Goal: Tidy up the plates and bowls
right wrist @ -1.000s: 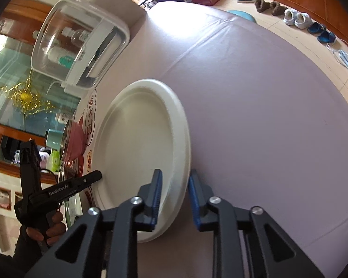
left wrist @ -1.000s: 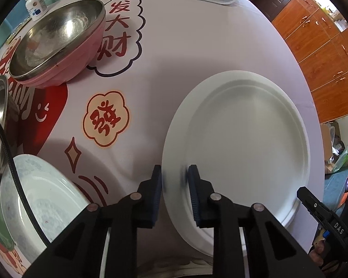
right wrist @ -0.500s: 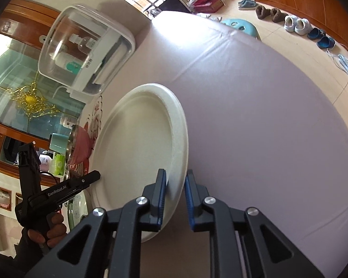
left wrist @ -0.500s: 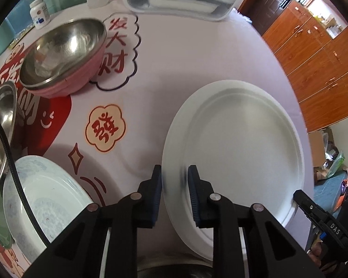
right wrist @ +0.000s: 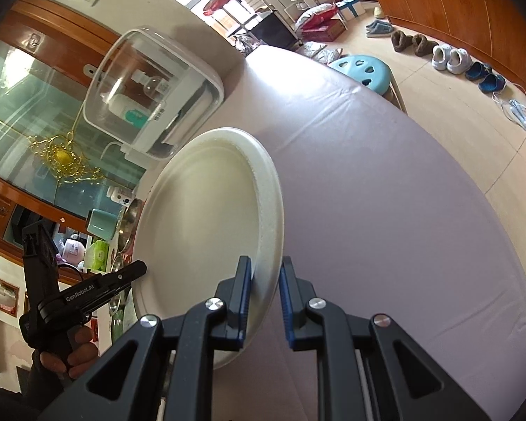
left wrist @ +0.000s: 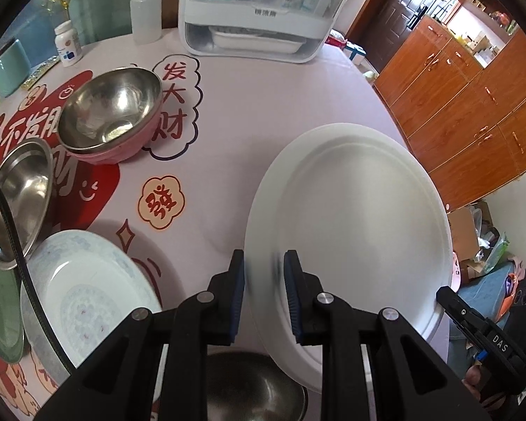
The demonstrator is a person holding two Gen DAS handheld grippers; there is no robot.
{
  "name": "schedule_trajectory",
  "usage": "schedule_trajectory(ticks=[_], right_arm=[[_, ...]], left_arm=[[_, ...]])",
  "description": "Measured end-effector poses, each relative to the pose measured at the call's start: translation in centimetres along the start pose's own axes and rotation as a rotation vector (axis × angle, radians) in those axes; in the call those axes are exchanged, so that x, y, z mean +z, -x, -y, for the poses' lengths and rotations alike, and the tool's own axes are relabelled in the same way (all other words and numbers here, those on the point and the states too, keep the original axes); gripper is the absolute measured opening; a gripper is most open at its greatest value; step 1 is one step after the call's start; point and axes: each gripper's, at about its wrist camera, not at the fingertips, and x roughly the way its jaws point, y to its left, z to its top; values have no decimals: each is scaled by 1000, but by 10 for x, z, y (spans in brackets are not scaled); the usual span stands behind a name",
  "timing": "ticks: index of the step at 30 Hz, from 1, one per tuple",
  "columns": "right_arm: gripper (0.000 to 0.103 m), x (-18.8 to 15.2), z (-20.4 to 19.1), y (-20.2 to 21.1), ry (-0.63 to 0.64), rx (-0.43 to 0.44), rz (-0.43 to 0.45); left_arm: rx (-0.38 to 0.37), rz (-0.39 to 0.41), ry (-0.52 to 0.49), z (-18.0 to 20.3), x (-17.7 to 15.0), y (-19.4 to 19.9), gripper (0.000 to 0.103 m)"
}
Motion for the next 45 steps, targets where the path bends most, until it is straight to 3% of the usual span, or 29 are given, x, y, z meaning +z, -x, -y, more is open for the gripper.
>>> schedule_trajectory(ticks=[14, 28, 38, 45], right_arm=[[16, -13, -34, 28, 97, 64, 11], [16, -43, -83, 51, 213, 131, -3], [16, -79, -116, 62, 277, 162, -4], [16, -123, -144, 65, 315, 164, -34]], left_arm=[[4, 104, 45, -18, -31, 63, 20], [15, 206, 125, -54, -91, 133, 20], [21, 243, 168, -94, -138, 171, 20], [43, 263, 181, -129, -170, 205, 20]])
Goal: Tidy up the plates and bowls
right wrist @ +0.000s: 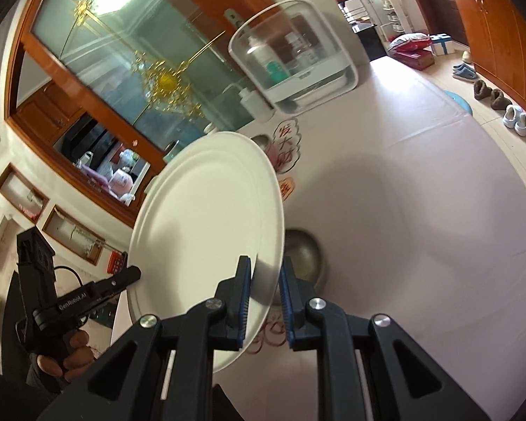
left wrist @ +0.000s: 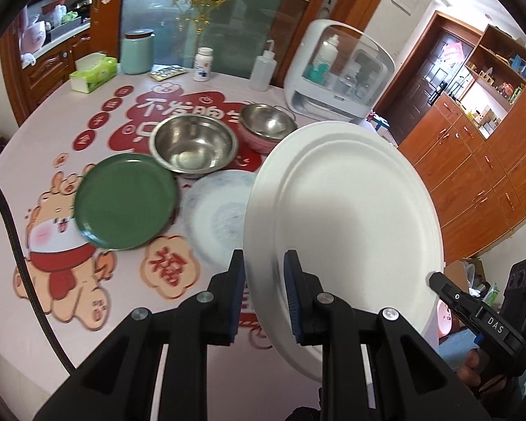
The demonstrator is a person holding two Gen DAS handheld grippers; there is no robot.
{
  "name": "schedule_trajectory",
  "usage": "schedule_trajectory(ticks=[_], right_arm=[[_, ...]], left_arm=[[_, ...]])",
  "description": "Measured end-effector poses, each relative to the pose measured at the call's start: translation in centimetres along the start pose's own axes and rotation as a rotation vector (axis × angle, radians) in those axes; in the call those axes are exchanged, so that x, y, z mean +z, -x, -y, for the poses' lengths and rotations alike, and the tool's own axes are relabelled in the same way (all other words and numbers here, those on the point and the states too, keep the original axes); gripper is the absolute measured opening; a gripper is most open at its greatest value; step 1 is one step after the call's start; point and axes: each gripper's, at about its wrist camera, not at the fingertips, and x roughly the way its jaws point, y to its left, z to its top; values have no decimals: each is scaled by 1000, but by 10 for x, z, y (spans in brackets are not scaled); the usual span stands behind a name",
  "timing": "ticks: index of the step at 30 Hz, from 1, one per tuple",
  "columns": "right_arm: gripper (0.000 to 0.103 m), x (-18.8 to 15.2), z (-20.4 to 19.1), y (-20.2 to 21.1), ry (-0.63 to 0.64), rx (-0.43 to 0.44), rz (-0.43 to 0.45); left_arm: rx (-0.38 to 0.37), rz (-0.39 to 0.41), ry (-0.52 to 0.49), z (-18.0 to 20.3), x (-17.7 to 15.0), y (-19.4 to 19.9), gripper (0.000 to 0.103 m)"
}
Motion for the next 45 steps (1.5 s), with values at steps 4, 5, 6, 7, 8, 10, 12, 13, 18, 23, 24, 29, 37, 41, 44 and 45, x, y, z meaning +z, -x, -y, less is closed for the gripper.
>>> schedule_trajectory(ticks=[4, 5, 6, 7, 8, 10, 12, 13, 18, 23, 24, 29, 37, 41, 44, 45], right_arm=[[16, -18, -19, -2, 17, 7, -10], [16, -23, -25, -2, 23, 7, -10], [16, -27, -30, -2, 26, 7, -9], [16, -32, -35, -3, 28, 7, -10], [16, -36, -39, -4, 30, 4, -12], [16, -42, -46, -7, 30, -2, -17], [16, -52, -53, -11, 25, -4, -25], [16, -57, -56, -12, 22, -5, -28], [16, -80, -73, -19, 20, -14, -43], [16, -108, -83, -23, 6, -31, -60], [16, -112, -84, -24, 2, -34, -66], [17, -133, -89, -30, -10, -52, -93], [17, -152, -84, -42, -16, -106, -154], [17, -156, -77, -49, -29, -122, -194], [17, -157, -71, -58, -38, -137, -233], [17, -157, -70, -61, -40, -139, -244]], left_arm=[[18, 2, 4, -23, -10, 18, 20], [21, -1, 8, -29, -13, 22, 20], [23, -2, 11, -33, -15, 25, 20], [26, -3, 13, -39, -18, 29, 20], [29, -6, 13, -45, -21, 32, 20], [36, -9, 8, -54, -26, 38, 20], [45, -13, 3, -62, -31, 44, 20], [48, -16, 1, -67, -33, 46, 20], [68, -33, -6, -87, -46, 53, 20], [88, -58, -23, -105, -61, 57, 20], [92, -61, -27, -107, -64, 57, 20], [140, -72, -64, -114, -79, 57, 20], [149, -130, -55, -126, -101, 42, 20], [140, -162, -23, -131, -108, 29, 20], [142, -185, -11, -134, -111, 18, 20], [152, -193, -12, -133, -112, 14, 20]])
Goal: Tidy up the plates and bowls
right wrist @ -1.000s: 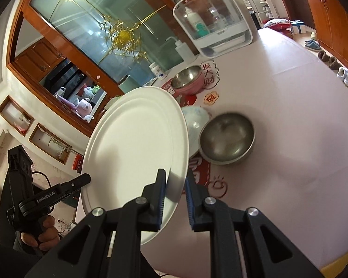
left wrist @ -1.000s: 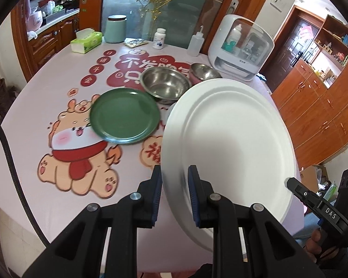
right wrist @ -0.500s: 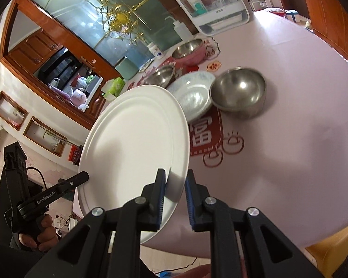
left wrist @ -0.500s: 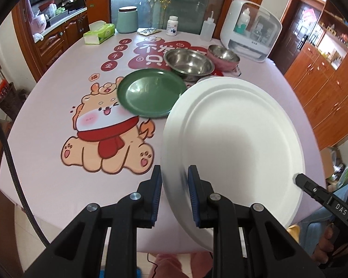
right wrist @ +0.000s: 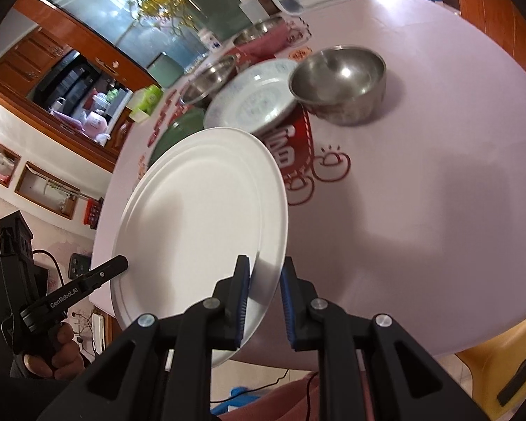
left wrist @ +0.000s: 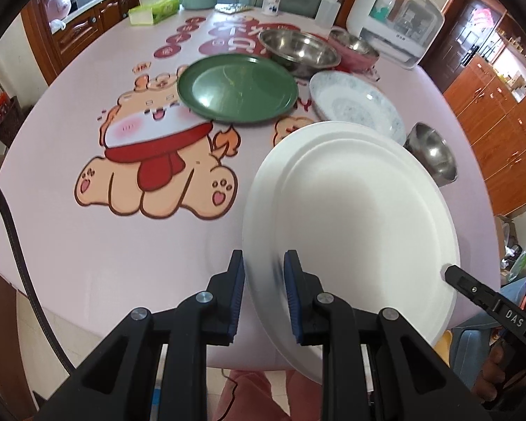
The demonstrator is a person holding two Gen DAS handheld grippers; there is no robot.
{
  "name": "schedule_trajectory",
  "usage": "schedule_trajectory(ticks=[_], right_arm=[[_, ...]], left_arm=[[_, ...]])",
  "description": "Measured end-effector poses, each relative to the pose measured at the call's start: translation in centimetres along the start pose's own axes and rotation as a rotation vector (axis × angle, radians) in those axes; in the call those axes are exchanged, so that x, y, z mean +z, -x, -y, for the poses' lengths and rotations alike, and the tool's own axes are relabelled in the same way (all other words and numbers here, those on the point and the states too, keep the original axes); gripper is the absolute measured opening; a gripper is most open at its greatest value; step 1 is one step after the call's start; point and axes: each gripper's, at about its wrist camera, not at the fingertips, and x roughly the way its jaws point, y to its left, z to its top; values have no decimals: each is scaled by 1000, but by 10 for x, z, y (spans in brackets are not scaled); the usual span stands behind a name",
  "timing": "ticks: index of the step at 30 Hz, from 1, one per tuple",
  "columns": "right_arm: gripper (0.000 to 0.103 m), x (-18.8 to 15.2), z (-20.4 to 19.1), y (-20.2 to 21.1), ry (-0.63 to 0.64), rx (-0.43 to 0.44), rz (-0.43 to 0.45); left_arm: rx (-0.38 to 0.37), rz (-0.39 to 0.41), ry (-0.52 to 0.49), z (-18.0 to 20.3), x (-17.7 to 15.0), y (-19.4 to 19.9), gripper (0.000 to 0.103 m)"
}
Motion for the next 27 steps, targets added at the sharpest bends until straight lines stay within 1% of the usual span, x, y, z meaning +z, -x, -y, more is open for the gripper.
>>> schedule_trajectory(ticks=[7, 11, 22, 27], right_arm=[[18, 8, 5, -19, 18, -30, -63], [18, 12, 8, -29, 28, -42, -99], [19, 22, 10, -50, 65, -81, -163], [22, 22, 7, -56, 89, -118, -180]], left_arm=[[48, -33, 7, 4, 0, -21, 21], [69, -70, 20, 4, 0, -35, 22], [88, -125, 59, 2, 2, -62, 22], [88, -133, 46, 4, 3, -67, 23]])
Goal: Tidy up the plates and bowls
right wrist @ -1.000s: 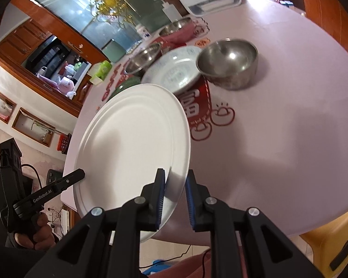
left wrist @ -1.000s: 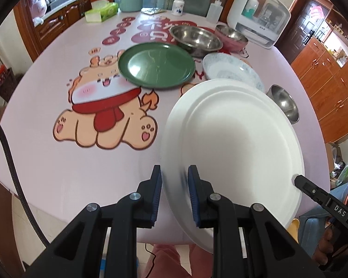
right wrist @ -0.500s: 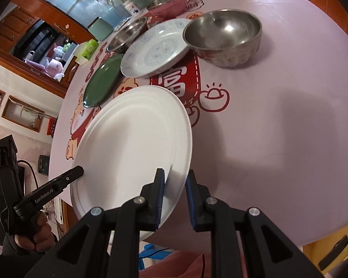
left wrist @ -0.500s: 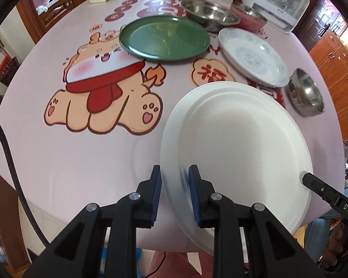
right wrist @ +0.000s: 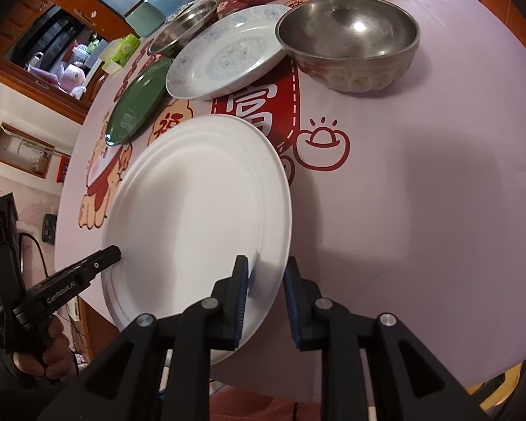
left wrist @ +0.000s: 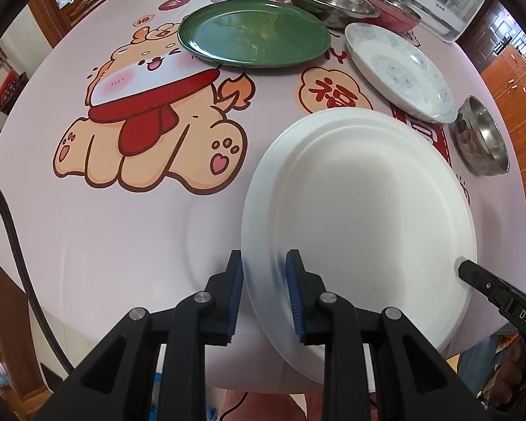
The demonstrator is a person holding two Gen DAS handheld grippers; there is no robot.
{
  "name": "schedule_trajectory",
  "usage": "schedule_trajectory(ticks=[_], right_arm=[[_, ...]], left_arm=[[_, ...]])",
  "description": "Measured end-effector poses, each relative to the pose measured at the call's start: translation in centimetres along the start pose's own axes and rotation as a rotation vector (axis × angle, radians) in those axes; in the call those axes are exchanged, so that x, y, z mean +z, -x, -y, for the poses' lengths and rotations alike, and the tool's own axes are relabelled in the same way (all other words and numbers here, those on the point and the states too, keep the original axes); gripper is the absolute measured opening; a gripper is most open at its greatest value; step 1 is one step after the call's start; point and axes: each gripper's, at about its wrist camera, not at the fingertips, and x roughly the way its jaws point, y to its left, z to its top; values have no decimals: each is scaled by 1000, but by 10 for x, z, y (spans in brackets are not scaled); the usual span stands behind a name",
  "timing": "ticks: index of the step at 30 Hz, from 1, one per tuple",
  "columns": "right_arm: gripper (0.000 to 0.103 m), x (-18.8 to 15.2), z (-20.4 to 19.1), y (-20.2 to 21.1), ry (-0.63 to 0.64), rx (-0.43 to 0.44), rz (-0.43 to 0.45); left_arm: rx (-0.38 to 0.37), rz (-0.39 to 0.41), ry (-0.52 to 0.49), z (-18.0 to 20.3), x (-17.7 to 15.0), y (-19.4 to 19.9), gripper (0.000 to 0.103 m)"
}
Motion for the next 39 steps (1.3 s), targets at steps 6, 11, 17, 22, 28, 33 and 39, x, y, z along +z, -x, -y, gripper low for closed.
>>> schedule_trajectory(ticks=[6, 11, 17, 22, 28, 33, 39], right_arm=[[22, 0, -5, 3, 6, -65, 24], [22, -2, -6, 6, -16, -95, 37], [22, -2, -8, 13, -32, -119, 67], [23, -3, -12, 22, -37, -131, 98], [32, -1, -14, 39, -44, -138, 144], [34, 4, -15, 55, -39, -155, 170], [45, 21, -9, 71, -28, -170, 185]], left_arm=[[1, 2, -23, -5, 0, -1, 27], [-1, 15, -28, -14, 0, 3, 30], [-9, 40, -39, -24, 1, 16, 34], [-21, 64, -48, -28, 3, 28, 44], [-24, 115, -65, -28, 8, 45, 49], [-37, 134, -69, -25, 12, 55, 53], [-25, 140, -66, -18, 18, 63, 53]])
